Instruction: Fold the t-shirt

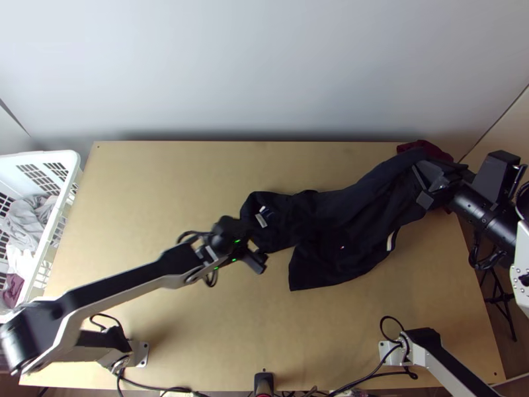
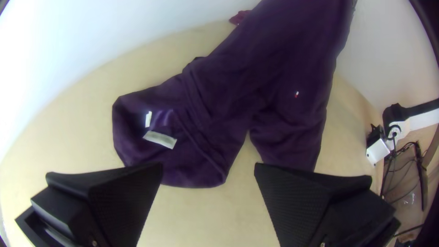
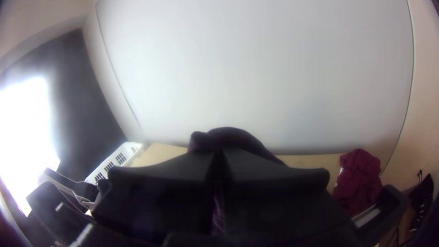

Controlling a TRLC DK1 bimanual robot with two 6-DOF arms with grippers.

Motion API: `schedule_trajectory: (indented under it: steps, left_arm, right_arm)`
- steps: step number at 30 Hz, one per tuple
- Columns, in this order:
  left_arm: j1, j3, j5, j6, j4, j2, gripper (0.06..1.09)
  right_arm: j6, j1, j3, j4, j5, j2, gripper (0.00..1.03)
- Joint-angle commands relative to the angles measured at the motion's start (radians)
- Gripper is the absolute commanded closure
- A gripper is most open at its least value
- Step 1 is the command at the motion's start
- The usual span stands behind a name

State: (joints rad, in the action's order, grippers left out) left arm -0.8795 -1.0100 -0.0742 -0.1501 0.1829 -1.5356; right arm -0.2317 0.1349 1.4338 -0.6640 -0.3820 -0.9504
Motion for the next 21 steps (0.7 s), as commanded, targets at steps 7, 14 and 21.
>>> schedule_trajectory:
  steps: [7,14,21]
  left_arm:
    - [0.039,-0.374,0.024,-0.022,-0.010,-0.348,0.12]
    - [0.099,-0.565,0.080,-0.023,0.053,-0.505,0.12]
    - [0.134,-0.779,0.082,-0.088,0.205,-0.653,0.12]
  right_arm:
    - [-0.018,0.005,-0.096,0.004,0.003,0.079,1.00]
    - [-0.021,0.012,-0.101,0.007,0.003,0.104,1.00]
    - [-0.012,0.015,-0.073,0.003,0.005,0.102,1.00]
